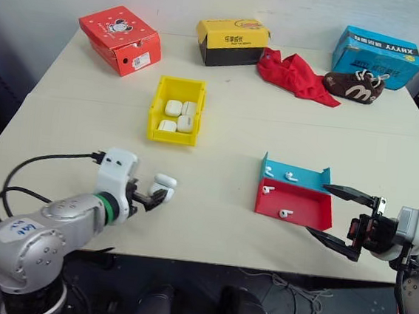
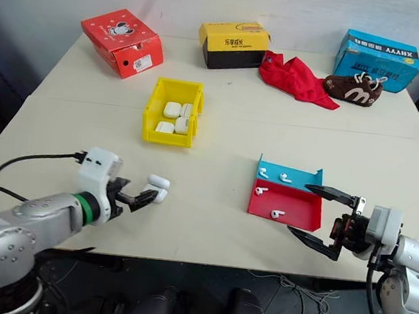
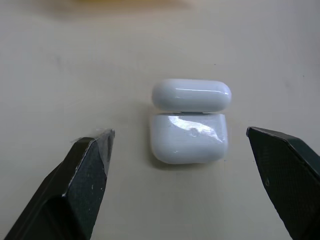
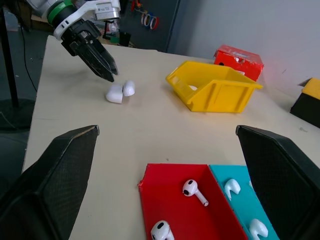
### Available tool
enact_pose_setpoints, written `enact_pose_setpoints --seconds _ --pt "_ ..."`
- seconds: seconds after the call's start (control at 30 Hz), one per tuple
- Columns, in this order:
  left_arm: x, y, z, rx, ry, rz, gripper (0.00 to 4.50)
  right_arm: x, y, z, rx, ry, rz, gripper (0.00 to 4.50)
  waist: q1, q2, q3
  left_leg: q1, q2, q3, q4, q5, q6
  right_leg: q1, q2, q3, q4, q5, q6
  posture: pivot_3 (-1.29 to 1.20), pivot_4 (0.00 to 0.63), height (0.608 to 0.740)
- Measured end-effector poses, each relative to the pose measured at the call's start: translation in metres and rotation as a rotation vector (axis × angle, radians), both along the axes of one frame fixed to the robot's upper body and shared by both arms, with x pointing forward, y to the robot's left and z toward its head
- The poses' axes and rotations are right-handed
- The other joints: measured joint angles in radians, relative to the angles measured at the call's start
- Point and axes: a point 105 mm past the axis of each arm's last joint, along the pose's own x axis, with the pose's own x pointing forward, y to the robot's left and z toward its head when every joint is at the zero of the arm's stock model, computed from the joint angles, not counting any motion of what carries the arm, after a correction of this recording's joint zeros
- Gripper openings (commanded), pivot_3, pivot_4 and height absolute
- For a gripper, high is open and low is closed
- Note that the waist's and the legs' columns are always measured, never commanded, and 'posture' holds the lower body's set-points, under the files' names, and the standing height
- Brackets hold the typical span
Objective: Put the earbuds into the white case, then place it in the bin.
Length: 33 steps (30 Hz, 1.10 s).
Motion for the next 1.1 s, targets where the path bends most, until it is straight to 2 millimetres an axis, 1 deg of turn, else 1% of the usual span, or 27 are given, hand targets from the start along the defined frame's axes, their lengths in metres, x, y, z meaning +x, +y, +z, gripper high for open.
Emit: enact_pose_setpoints --seconds 0.03,0.13,0.27,0.5,0.8,1.1 --pt "0.0 -0.005 -0.003 0.009 0.006 -0.006 4.47 -0.001 0.0 0.001 -0.003 -0.004 -0.004 4.5 0.001 0.0 0.0 0.0 0.0 0.0 0.0 0.0 0.0 0.0 0.0 0.0 0.0 0.0 0.0 0.0 0.15 0.74" --pt "0.001 -0.01 -0.006 0.034 0.011 -0.005 4.47 -0.003 0.0 0.002 -0.003 -0.002 -0.009 4.5 0.002 0.0 0.0 0.001 0.0 0.0 0.0 0.0 0.0 0.0 0.001 0.001 0.0 0.0 0.0 0.0 0.15 0.74" --pt "0.007 -0.016 -0.01 0.032 0.026 0.026 4.47 -0.004 0.003 0.004 -0.001 -0.002 -0.018 4.5 0.005 0.0 0.0 0.001 0.0 0.0 0.0 0.0 0.0 0.001 0.001 0.001 -0.001 0.0 0.0 0.0 0.15 0.74" --pt "0.014 -0.025 -0.02 0.054 0.062 0.051 4.47 -0.005 0.016 0.021 0.004 -0.029 -0.034 4.5 0.006 0.0 0.0 0.001 0.0 0.0 0.0 0.0 -0.001 0.001 0.001 0.0 -0.001 0.0 0.0 0.0 0.15 0.74" --pt "0.016 -0.025 -0.023 0.167 0.057 0.0 4.47 -0.007 0.027 0.035 0.014 -0.035 -0.05 4.5 0.006 0.0 0.0 0.002 0.0 0.0 -0.001 0.0 -0.001 0.002 0.0 0.0 -0.001 0.0 0.0 0.0 0.15 0.74" --pt "0.021 -0.027 -0.028 0.197 0.045 -0.005 4.47 -0.004 0.031 0.043 0.03 -0.05 -0.076 4.5 0.009 0.002 -0.002 0.003 0.0 0.0 -0.001 0.0 0.0 0.003 -0.001 0.0 -0.001 0.0 0.0 0.0 0.15 0.74"
